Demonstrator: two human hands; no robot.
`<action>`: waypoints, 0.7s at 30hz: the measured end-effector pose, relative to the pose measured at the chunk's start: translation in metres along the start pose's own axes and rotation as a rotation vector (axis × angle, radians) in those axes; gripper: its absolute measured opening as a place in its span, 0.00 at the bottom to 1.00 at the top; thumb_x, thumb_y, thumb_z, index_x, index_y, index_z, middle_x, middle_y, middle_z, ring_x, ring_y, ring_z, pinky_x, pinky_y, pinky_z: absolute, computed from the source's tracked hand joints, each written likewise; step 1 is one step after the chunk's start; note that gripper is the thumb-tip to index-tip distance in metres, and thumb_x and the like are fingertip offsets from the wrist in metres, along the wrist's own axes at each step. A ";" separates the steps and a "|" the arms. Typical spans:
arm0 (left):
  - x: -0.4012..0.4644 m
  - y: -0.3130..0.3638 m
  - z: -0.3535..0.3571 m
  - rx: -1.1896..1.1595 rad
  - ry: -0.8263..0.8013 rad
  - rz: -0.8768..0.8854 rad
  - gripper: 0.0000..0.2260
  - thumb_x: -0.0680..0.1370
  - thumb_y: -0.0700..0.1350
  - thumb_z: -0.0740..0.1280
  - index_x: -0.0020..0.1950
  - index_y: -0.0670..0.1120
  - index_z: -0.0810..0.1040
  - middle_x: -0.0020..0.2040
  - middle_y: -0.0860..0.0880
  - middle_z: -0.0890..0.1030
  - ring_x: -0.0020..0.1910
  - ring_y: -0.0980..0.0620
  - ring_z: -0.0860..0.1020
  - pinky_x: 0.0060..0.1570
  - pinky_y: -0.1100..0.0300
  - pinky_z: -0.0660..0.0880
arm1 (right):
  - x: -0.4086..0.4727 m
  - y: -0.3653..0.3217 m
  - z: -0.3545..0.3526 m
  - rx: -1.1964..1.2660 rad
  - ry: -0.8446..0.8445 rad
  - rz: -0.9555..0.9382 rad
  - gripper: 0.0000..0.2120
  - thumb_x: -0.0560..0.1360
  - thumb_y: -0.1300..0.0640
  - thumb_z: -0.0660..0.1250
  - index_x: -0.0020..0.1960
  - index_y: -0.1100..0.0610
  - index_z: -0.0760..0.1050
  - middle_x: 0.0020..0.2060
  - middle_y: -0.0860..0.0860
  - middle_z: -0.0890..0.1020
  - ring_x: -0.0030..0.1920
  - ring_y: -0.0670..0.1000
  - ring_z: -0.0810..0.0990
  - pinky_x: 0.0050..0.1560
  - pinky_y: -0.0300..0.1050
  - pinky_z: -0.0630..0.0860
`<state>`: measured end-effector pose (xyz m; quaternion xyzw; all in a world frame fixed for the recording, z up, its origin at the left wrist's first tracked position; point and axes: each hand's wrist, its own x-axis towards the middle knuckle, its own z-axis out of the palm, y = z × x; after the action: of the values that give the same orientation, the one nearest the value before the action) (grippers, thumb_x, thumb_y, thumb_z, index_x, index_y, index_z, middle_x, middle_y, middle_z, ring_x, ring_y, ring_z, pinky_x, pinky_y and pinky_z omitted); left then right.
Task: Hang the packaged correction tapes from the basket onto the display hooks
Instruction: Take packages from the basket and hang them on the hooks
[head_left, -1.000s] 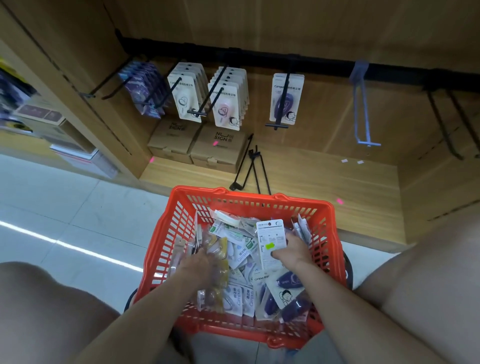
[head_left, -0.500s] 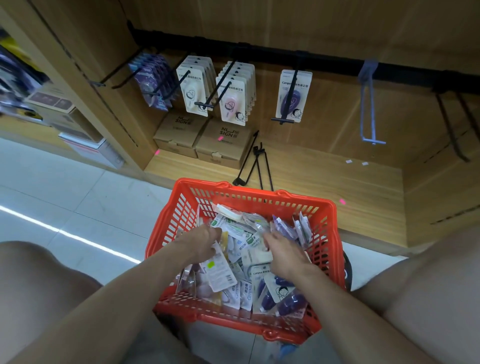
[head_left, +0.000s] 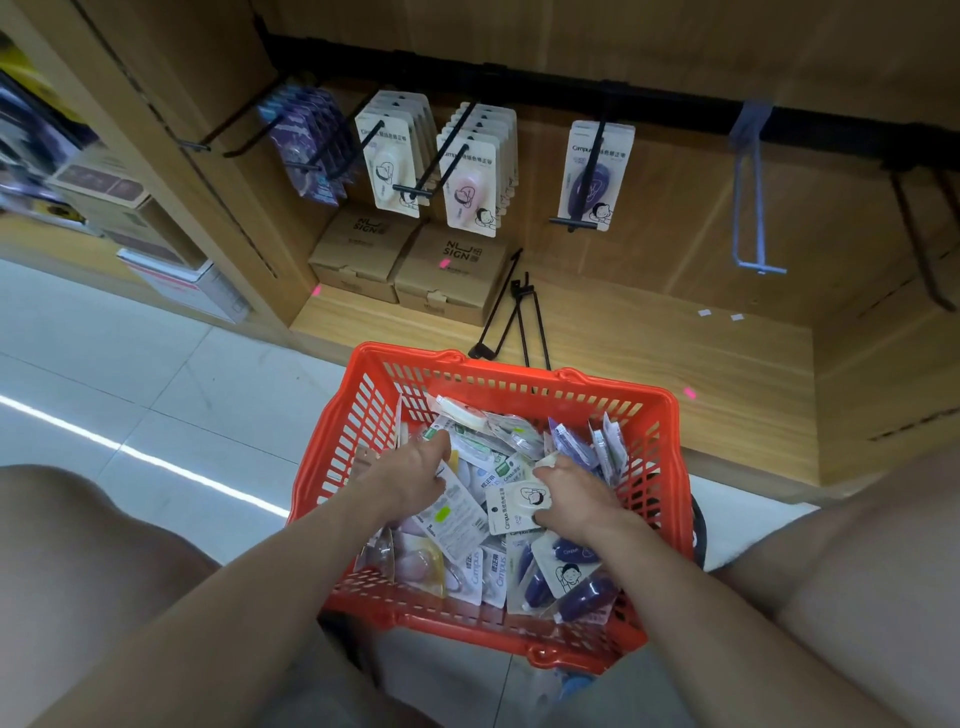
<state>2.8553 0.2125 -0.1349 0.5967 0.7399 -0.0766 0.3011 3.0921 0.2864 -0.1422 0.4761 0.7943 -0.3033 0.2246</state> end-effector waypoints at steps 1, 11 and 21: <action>-0.001 0.002 0.000 -0.009 -0.033 0.007 0.14 0.81 0.44 0.66 0.64 0.51 0.65 0.57 0.44 0.81 0.47 0.46 0.76 0.42 0.53 0.66 | 0.001 0.000 -0.002 -0.030 0.007 0.007 0.27 0.79 0.51 0.72 0.76 0.52 0.71 0.75 0.53 0.68 0.68 0.58 0.76 0.67 0.54 0.77; -0.017 0.064 0.022 0.078 -0.101 0.209 0.26 0.78 0.63 0.68 0.67 0.46 0.71 0.63 0.45 0.75 0.62 0.45 0.73 0.57 0.52 0.71 | 0.000 0.015 -0.022 0.043 -0.088 0.152 0.42 0.69 0.51 0.77 0.78 0.54 0.62 0.65 0.53 0.75 0.65 0.57 0.75 0.59 0.50 0.76; -0.010 0.113 0.078 -0.434 -0.194 0.142 0.11 0.79 0.52 0.72 0.58 0.50 0.77 0.51 0.51 0.82 0.52 0.49 0.81 0.45 0.60 0.75 | -0.007 0.037 -0.035 0.310 0.073 0.266 0.27 0.70 0.56 0.79 0.65 0.54 0.72 0.51 0.50 0.79 0.52 0.55 0.81 0.50 0.50 0.81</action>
<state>2.9887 0.1983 -0.1653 0.5586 0.6627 0.0484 0.4964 3.1257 0.3204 -0.1226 0.6165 0.6758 -0.3720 0.1577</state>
